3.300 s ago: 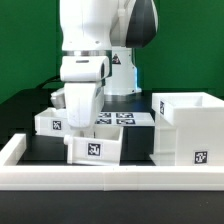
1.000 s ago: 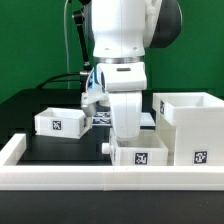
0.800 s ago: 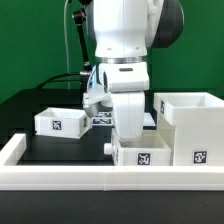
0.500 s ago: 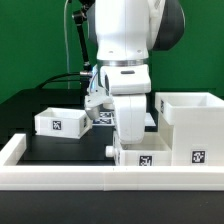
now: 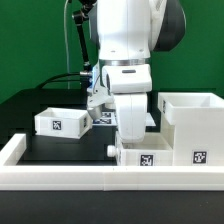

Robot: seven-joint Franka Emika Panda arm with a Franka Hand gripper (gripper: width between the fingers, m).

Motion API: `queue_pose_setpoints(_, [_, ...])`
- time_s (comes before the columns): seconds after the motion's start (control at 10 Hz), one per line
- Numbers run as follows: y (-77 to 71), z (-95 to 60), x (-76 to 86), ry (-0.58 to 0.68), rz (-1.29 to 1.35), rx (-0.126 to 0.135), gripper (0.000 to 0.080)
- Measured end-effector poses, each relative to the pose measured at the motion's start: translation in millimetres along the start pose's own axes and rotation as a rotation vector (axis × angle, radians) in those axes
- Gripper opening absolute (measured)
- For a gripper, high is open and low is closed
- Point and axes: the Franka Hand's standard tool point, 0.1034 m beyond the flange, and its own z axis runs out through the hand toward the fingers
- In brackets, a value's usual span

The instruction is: Assemble drawer

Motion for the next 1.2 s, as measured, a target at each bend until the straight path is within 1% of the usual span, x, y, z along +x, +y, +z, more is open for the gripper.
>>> queue_pose_setpoints(0.2, [0.3,-0.1,0.9,0.000,0.012,0.002,0.0042])
queue_pose_setpoints(0.4, [0.3,0.3,6.7,0.001,0.047,0.005,0.0042])
queue_pose_setpoints(0.8, [0.5,0.8,10.7,0.002,0.078,0.004,0.0042])
queue_pose_setpoints(1.0, [1.9,0.5,9.6,-0.001,0.065,-0.011,0.0042])
queue_pose_setpoints(1.2, [2.6,0.1,8.2,-0.001,0.059,-0.015,0.0042])
